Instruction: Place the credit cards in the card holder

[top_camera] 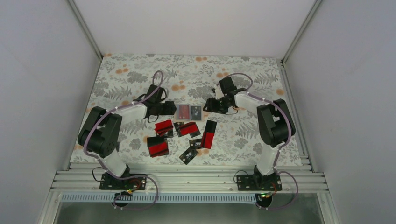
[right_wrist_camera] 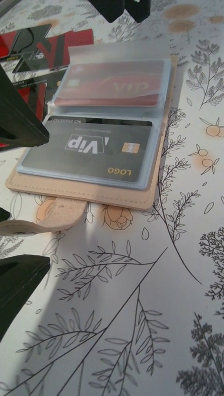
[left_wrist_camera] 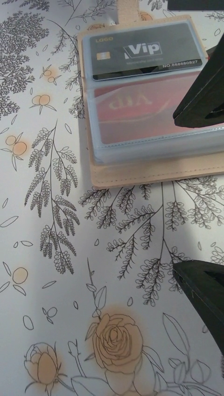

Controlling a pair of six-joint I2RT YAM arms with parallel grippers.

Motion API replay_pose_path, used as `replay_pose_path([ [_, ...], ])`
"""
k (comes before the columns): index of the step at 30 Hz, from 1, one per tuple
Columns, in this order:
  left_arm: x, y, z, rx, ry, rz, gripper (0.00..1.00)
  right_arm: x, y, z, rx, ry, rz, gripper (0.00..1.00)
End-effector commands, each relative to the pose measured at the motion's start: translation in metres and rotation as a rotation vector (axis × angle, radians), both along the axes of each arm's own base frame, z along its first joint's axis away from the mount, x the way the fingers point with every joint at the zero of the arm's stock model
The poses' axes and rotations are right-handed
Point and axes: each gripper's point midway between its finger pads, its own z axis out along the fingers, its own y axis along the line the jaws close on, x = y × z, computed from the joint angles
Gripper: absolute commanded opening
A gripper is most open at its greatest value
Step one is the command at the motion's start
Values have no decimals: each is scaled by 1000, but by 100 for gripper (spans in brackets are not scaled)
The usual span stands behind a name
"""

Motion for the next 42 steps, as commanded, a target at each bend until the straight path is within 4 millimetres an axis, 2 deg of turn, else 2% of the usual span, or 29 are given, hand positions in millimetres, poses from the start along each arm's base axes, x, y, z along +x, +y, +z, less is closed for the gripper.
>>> replay_pose_path([
  [1,14,-12,8,-79,-35,-52,71,7,7,-2,-6,-9,27,57],
  [3,15,-14,5,-89,-27,-64,71,9,6,-5,-22,-8,23,52],
  [7,14,-20,-2,-119,-8,-93,71,10,4,-9,-37,-6,24,32],
  [10,13,-23,-6,-134,-2,-108,70,8,6,-11,-25,3,34,22],
  [15,12,-30,-10,-174,12,-141,70,4,12,-15,0,22,51,11],
  [27,5,-46,-13,-269,44,-202,69,3,18,-21,7,37,64,7],
  [42,6,-54,29,-327,-4,-234,68,1,28,-22,16,37,79,5],
])
